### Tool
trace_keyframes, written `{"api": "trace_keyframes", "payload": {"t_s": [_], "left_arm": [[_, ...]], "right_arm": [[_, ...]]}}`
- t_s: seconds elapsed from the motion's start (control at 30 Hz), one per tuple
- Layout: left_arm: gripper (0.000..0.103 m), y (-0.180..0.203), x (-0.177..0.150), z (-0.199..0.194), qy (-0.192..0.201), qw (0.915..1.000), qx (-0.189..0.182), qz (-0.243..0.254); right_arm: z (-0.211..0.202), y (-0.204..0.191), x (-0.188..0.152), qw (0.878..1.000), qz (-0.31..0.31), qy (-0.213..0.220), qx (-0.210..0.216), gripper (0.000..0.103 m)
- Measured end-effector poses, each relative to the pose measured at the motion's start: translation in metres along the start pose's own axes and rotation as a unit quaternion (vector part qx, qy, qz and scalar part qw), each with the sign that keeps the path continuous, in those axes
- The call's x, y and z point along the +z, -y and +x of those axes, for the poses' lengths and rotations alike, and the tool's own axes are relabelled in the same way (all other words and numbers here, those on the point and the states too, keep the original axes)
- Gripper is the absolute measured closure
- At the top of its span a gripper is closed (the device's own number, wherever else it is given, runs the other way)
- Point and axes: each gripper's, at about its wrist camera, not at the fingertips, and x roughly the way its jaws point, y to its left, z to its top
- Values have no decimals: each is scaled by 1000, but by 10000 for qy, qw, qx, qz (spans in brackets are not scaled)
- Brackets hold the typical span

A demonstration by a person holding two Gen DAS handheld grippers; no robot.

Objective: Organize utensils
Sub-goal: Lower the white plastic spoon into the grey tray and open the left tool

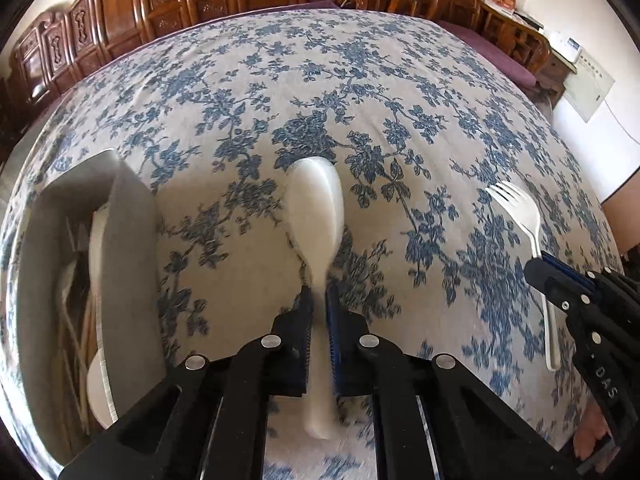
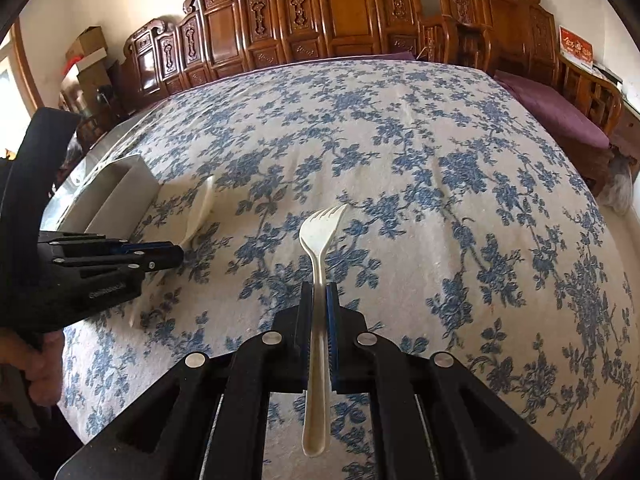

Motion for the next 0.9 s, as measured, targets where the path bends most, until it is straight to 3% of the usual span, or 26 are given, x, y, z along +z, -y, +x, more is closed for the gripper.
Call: {"api": "trace_keyframes", "payload": {"t_s": [0.57, 0.9], "left_arm": [[97, -11, -31, -86, 694, 9967, 103, 399], [97, -32, -39, -130, 981, 9941, 233, 407]], "right_arm": [[-16, -20, -14, 9997, -142, 119, 133, 95], [-54, -50, 11, 9969, -280, 527, 518, 95]]}}
